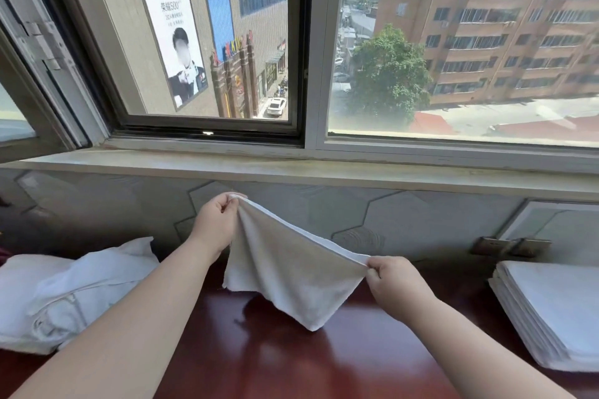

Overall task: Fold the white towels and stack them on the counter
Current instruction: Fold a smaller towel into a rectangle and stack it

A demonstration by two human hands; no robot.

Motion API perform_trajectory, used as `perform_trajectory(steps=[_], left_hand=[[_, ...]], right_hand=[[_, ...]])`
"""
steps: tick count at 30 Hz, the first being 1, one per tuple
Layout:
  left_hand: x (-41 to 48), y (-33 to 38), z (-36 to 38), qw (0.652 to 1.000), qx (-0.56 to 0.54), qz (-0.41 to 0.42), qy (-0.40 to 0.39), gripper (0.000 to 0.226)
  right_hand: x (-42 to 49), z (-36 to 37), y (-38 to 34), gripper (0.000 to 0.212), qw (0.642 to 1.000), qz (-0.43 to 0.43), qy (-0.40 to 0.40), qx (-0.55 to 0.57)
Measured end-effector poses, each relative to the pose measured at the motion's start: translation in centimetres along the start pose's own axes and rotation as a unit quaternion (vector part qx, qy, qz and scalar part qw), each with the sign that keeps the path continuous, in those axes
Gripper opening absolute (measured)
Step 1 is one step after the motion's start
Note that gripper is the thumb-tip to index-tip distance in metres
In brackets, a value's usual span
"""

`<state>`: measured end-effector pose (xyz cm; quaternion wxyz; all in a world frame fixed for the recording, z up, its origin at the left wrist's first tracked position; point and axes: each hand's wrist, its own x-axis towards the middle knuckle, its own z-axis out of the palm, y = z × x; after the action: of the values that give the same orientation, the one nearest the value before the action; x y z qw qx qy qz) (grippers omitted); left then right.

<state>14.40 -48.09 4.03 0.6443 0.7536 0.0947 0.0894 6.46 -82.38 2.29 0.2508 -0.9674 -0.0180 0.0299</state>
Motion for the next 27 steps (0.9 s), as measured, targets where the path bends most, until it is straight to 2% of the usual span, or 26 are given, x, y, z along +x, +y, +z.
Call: perform_trajectory(steps=[4,9,14,16,19,21,24,27], left_hand=[[-0.2,0.0,0.6,0.999,0.025,0.02,-0.027,0.03],[-0.5,0.2,1.2,0.995,0.09,0.05,-0.015,0.03],[-0.7,0.7,1.4,0.989,0.13,0.068,-0.019,0.026],[-0.9,0.7,1.7,0.988,0.131,0.074,-0.033,0.026],[-0.9,0.7,2.0,0.986,0.134,0.09,-0.043,0.027],[-0.8,0.4,2.2,0.987,0.127,0.096,-0.036,0.027],[-0.3,-0.3,2.1,0.988,0.123,0.087,-0.019,0.026],[0.2,-1.0,1.8,0.988,0.134,0.078,-0.006,0.023]], right_hand=[[0.8,-0.2,-0.3,0.038,0.99,0.111,0.064,0.056],[1.4,-0.7,0.3,0.028,0.993,0.109,0.048,0.025],[2.1,-0.6,1.2,0.044,0.979,0.194,0.052,-0.018],[2.3,-0.4,1.4,0.036,0.979,0.194,0.053,-0.043],[2.5,-0.4,1.4,0.007,0.981,0.187,0.047,-0.024],[2.8,-0.6,1.6,0.011,0.981,0.193,0.026,-0.015],[3.4,-0.9,2.2,0.007,0.976,0.216,0.016,0.006],[4.0,-1.3,2.4,0.015,0.969,0.229,0.007,0.09]])
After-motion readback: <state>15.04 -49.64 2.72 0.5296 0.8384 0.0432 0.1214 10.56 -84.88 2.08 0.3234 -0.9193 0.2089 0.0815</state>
